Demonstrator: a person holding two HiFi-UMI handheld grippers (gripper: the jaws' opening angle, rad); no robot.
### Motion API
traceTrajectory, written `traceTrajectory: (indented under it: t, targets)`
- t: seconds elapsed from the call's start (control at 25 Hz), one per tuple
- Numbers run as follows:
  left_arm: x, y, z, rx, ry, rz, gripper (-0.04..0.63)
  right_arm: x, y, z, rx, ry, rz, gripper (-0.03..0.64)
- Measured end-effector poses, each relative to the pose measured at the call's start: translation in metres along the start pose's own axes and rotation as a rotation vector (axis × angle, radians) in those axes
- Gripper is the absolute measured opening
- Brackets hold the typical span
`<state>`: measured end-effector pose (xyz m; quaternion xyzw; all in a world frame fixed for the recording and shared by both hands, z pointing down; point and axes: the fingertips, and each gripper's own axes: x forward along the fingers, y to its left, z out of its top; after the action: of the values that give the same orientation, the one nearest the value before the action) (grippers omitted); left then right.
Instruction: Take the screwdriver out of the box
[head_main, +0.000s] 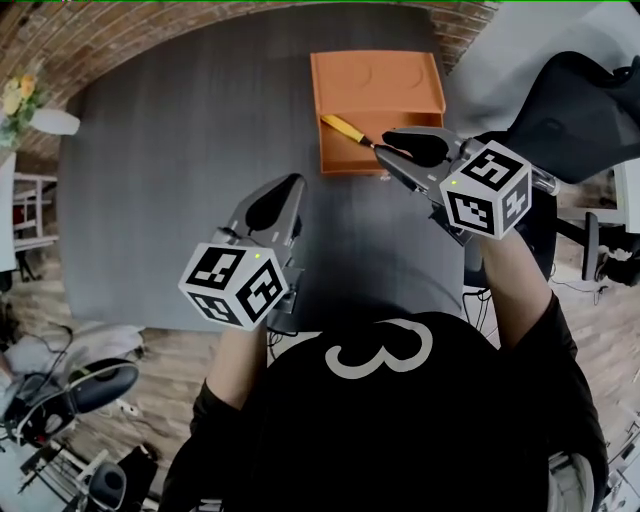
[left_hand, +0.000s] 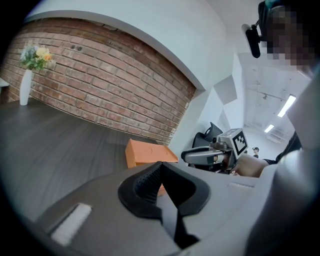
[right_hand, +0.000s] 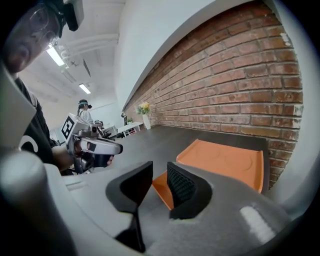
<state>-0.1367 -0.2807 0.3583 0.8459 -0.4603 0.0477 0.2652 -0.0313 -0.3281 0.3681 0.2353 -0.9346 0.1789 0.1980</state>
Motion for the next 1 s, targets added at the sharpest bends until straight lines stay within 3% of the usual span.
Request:
traceTrajectory:
  t: [0.56,1.0]
  targets:
    - [0.017,0.027,-0.043,-0.075,0.080,0.034,0.015,0.073,-0.050,-0.056,-0.075,0.277,-0.020,0.173]
    - [0.006,0.042,-0.053,-0.106,0.078,0.090,0.015,0.101,-0.069,-0.091,-0.196,0.486,-0.054,0.173]
